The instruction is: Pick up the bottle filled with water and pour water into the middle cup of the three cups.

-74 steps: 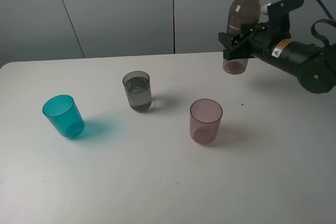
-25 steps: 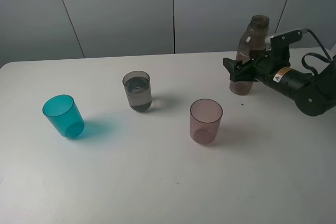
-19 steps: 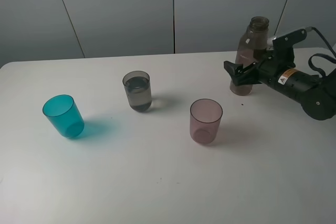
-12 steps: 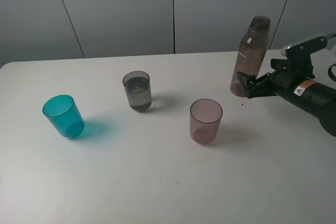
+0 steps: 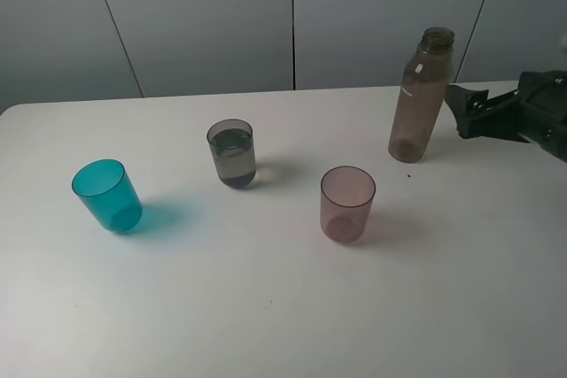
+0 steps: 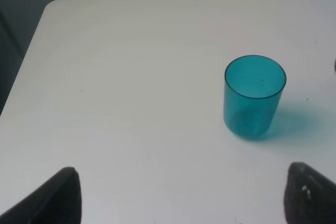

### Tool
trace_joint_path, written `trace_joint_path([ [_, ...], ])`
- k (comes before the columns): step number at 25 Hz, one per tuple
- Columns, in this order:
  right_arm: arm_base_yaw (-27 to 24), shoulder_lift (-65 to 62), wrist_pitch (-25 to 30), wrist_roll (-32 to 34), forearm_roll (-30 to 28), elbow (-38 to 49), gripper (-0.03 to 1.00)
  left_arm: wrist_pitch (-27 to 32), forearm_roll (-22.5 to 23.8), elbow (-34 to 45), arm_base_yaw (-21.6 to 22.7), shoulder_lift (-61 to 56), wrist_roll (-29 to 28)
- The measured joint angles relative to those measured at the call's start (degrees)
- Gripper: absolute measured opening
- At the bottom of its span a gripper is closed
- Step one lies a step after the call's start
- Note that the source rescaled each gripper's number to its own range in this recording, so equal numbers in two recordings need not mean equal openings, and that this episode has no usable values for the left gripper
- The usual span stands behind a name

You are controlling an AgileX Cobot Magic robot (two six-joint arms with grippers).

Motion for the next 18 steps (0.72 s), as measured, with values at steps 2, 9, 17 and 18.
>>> trace_joint_path([
  [2,0.0,-9.3,12.4,5.0,-2.4,-2.6,0.99,0.0,0.0,0.0,0.0,0.0,0.1],
  [9,7.3,-34.1,60.1,12.3,-5.2,-20.7,0.99,0.0,0.0,0.0,0.0,0.0,0.1],
  [17,13.4,-46.6,101.1,2.7,10.0,-29.2,0.99,0.0,0.0,0.0,0.0,0.0,0.2],
  [18,13.5,-47.8,104.2,2.3,10.6,-28.6,0.99,0.0,0.0,0.0,0.0,0.0,0.2],
])
